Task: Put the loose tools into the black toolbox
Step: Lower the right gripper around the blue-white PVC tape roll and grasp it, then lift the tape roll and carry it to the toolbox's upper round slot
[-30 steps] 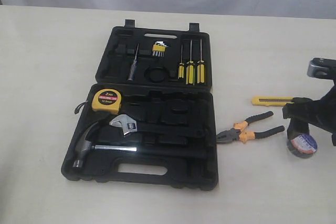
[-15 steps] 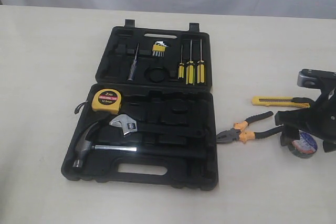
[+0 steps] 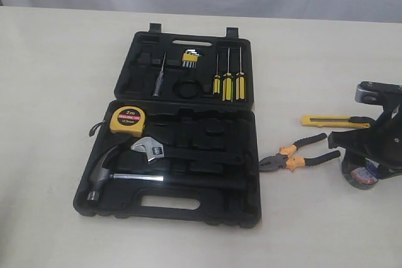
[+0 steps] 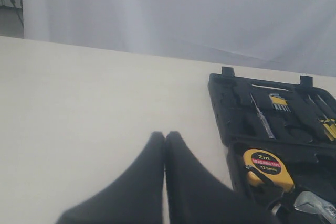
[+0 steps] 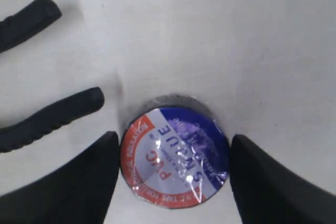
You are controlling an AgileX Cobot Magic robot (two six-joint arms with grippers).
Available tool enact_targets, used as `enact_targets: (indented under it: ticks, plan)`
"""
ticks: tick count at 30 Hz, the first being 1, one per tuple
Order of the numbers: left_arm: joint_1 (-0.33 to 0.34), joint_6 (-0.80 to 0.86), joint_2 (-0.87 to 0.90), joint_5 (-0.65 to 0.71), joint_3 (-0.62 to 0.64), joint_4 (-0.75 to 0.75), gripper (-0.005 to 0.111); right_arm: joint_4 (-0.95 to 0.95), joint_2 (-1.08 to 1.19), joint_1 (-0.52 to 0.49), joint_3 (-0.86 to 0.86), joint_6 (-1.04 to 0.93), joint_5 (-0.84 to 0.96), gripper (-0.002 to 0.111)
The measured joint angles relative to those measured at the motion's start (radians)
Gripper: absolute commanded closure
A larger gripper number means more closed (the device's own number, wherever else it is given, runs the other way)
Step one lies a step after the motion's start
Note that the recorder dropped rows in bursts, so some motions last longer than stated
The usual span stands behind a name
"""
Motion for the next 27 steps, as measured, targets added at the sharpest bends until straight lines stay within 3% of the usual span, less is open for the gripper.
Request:
enact_targets:
  ticks: [7,18,22,27]
  plan:
    - [0.0,0.0,0.0,0.0,0.0,0.0,0.107,0.007,0.0,0.0,-0.006,0.0,0.032,0.073]
    - [0.0,0.0,0.0,0.0,0.0,0.0,0.107,0.034,-0.117,0.005,-0.211,-0.004,0.386,0.073]
    - [0.0,0.0,0.0,0.0,0.0,0.0,0.107,0.059,-0.197,0.065,-0.288,-0.006,0.418,0.073]
    - [0.0,0.0,0.0,0.0,0.0,0.0,0.107,0.086,-0.219,0.237,-0.439,-0.003,0.451,0.073]
